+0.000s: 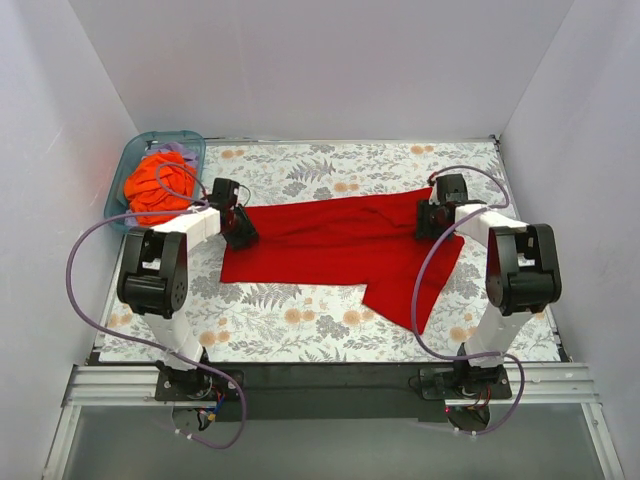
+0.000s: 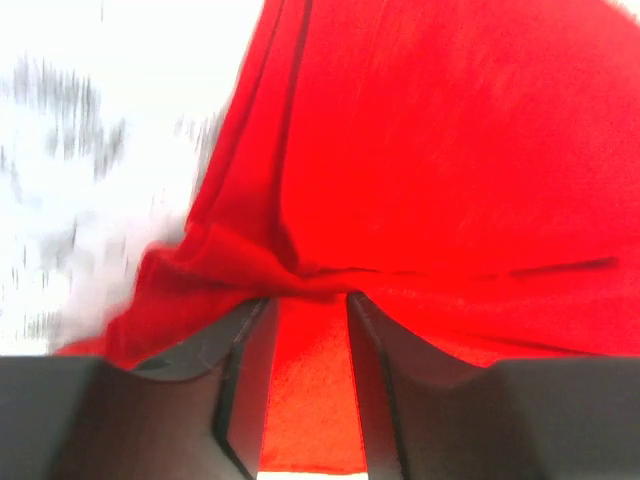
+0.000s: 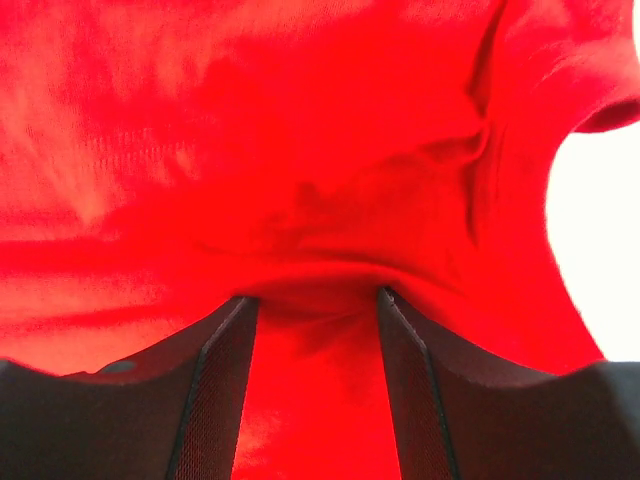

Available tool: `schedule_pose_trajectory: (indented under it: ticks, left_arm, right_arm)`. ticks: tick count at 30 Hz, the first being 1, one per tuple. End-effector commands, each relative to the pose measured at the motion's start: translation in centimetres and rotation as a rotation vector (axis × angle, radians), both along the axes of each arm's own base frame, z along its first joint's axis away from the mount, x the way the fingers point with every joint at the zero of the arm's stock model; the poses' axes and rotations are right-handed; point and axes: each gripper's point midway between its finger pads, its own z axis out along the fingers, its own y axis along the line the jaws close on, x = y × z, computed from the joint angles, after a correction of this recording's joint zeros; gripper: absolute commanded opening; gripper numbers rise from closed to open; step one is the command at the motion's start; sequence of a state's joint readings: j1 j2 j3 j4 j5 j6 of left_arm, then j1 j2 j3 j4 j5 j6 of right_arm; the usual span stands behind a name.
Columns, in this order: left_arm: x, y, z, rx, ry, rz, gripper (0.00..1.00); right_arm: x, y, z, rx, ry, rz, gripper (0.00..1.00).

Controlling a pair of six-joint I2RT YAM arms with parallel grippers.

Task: Fold and stack the t-shirts
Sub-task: Flatten the tshirt out

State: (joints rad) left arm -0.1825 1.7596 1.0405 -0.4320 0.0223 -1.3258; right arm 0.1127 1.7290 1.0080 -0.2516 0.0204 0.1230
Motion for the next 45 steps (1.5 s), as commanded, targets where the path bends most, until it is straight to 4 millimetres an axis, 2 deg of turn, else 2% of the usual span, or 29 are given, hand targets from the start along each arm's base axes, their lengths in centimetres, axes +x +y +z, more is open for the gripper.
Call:
schedule_pose_trajectory:
  ticks: [1, 2, 3, 4, 5, 6, 8, 9, 10, 11, 12, 13, 14, 15, 16, 17, 18, 19, 21, 24, 27, 30, 33, 40, 45]
  left_arm:
    - [2.3, 1.9, -1.6, 0.082, 0.026, 0.007, 0.34]
    - [2.9, 1.7, -1.9, 0.084, 0.03, -0.007, 0.36]
    - [3.6, 1.7, -1.8, 0.085, 0.026, -0.011, 0.43]
    - [4.6, 1.5, -0.8, 0.083, 0.008, -0.014, 0.46]
    - [4.9, 1.4, -0.2, 0.078, -0.003, -0.018, 0.51]
    - [5.0, 1.3, 0.5, 0.077, -0.014, -0.025, 0.6]
    - [4.4, 1.3, 1.7, 0.07, -0.028, -0.026, 0.66]
    - [4.2, 1.3, 3.7, 0.066, -0.075, -0.023, 0.69]
    - [3.7, 1.6, 4.6, 0.067, -0.096, -0.019, 0.73]
    - [2.3, 2.0, 4.2, 0.078, -0.08, -0.014, 0.73]
    - [1.8, 2.3, 6.3, 0.082, -0.134, -0.005, 0.73]
    - [1.0, 3.0, 6.6, 0.108, -0.138, 0.01, 0.73]
    - [0.1, 3.4, 6.7, 0.125, -0.14, 0.018, 0.73]
    - [-1.3, 4.1, 6.1, 0.147, -0.126, 0.026, 0.73]
    - [-2.1, 4.8, 6.8, 0.169, -0.149, 0.043, 0.73]
    - [-2.8, 5.1, 6.7, 0.185, -0.152, 0.049, 0.73]
    - [-4.2, 5.8, 5.6, 0.206, -0.123, 0.058, 0.73]
    - [-4.5, 6.4, 5.6, 0.229, -0.135, 0.074, 0.73]
    - [-5.4, 7.2, 4.6, 0.246, -0.111, 0.093, 0.72]
    - [-5.2, 7.6, 3.7, 0.256, -0.113, 0.117, 0.67]
    - [-4.7, 7.7, 3.0, 0.263, -0.094, 0.12, 0.62]
    - [-4.5, 7.8, 2.0, 0.271, -0.075, 0.12, 0.51]
    - [-4.6, 7.6, 1.1, 0.259, -0.056, 0.11, 0.48]
    - [-5.0, 7.7, 0.5, 0.271, -0.039, 0.103, 0.45]
    - [-5.2, 7.9, 0.0, 0.283, -0.021, 0.093, 0.37]
  right_arm:
    - [4.7, -0.3, -0.1, 0.007, -0.05, -0.026, 0.58]
    - [5.5, -0.2, 0.2, 0.01, -0.059, -0.025, 0.59]
    - [6.4, -0.1, 0.7, 0.009, -0.07, -0.017, 0.59]
    - [7.6, 0.1, 1.9, 0.015, -0.08, -0.013, 0.6]
    - [7.9, 0.7, 2.6, 0.041, -0.079, 0.008, 0.6]
    - [8.0, 0.9, 3.2, 0.052, -0.082, 0.017, 0.6]
    - [7.1, 1.2, 4.7, 0.07, -0.089, 0.025, 0.61]
    - [6.6, 1.1, 5.1, 0.069, -0.095, 0.022, 0.61]
    - [5.8, 1.0, 6.7, 0.072, -0.126, 0.018, 0.62]
    - [4.1, 0.7, 6.0, 0.066, -0.101, 0.011, 0.62]
    - [3.1, 0.5, 6.0, 0.063, -0.096, 0.004, 0.63]
    - [2.2, 0.4, 7.4, 0.068, -0.13, -0.003, 0.63]
    - [1.3, 0.3, 7.4, 0.069, -0.13, -0.016, 0.64]
    - [-0.8, -0.1, 6.0, 0.056, -0.088, -0.026, 0.64]
    - [-1.6, -0.2, 6.8, 0.057, -0.112, -0.036, 0.66]
    - [-2.7, -0.4, 6.4, 0.058, -0.093, -0.047, 0.66]
    - [-4.1, -0.5, 5.5, 0.059, -0.068, -0.054, 0.66]
    - [-4.7, -0.5, 5.9, 0.062, -0.083, -0.057, 0.66]
    - [-6.3, -0.5, 5.4, 0.075, -0.071, -0.061, 0.67]
    - [-7.7, -0.4, 4.8, 0.081, -0.056, -0.057, 0.66]
    - [-8.6, -0.1, 4.1, 0.083, -0.039, -0.046, 0.66]
    - [-9.2, 0.1, 3.7, 0.075, -0.031, -0.037, 0.66]
    - [-9.9, 0.1, 3.2, 0.064, -0.019, -0.036, 0.66]
    - [-10.4, -0.1, 2.5, 0.032, -0.002, -0.034, 0.65]
    - [-11.2, 0.0, 1.9, 0.021, 0.016, -0.03, 0.65]
